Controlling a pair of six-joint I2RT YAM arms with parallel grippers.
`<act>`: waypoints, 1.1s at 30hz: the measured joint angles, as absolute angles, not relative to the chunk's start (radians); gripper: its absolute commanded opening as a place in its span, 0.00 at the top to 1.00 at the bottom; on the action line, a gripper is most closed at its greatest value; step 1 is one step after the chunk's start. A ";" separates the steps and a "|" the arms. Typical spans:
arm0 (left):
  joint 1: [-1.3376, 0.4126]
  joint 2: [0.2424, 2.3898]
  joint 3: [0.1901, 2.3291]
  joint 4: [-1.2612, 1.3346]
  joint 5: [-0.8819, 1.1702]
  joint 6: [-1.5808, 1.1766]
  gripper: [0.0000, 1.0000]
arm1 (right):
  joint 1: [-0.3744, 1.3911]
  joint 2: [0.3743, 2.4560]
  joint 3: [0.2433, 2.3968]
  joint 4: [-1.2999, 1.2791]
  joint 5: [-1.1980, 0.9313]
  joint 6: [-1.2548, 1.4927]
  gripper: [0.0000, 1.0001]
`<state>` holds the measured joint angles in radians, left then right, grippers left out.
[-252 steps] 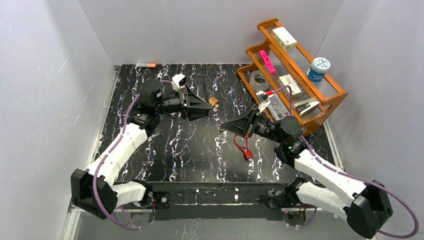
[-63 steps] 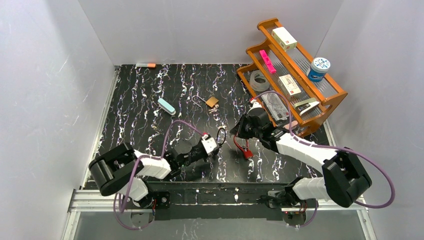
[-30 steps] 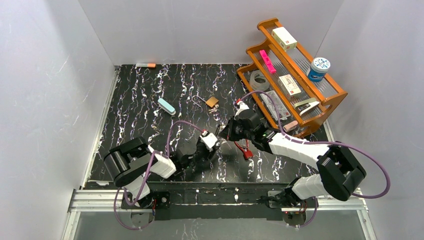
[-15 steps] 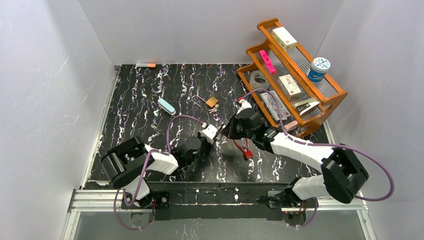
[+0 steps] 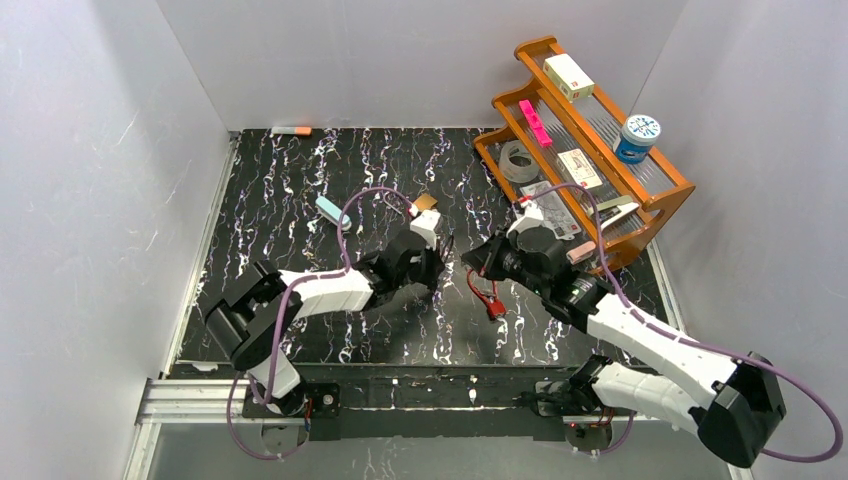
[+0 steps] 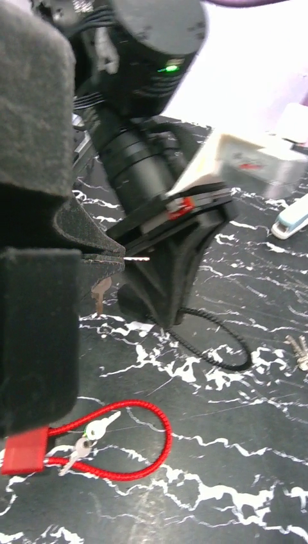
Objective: Unlock with the key
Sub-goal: Adjust the lock at the center of the board.
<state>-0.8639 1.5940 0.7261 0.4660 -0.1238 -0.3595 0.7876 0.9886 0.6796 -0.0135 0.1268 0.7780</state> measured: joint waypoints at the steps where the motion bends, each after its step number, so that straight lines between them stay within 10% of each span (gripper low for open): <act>1: -0.852 1.607 0.756 0.434 -0.105 -0.395 0.98 | 0.788 0.970 0.664 -0.021 0.124 0.786 0.99; 8: -0.768 1.678 0.755 0.342 -0.016 -0.633 0.87 | 0.788 0.880 0.585 -0.066 0.101 0.841 0.99; 15: -0.742 1.649 0.725 0.334 -0.023 -0.723 0.43 | 0.788 0.835 0.573 -0.083 0.094 0.866 0.99; 22: -0.739 1.558 0.716 0.172 -0.130 -0.664 0.34 | 0.788 0.834 0.573 -0.111 0.094 0.866 0.99; 25: -0.734 1.533 0.734 0.069 -0.180 -0.615 0.04 | 0.788 0.837 0.573 -0.129 0.100 0.866 0.99; 33: -0.711 1.504 0.781 -0.048 -0.119 -0.529 0.10 | 0.788 0.837 0.570 -0.158 0.110 0.865 0.99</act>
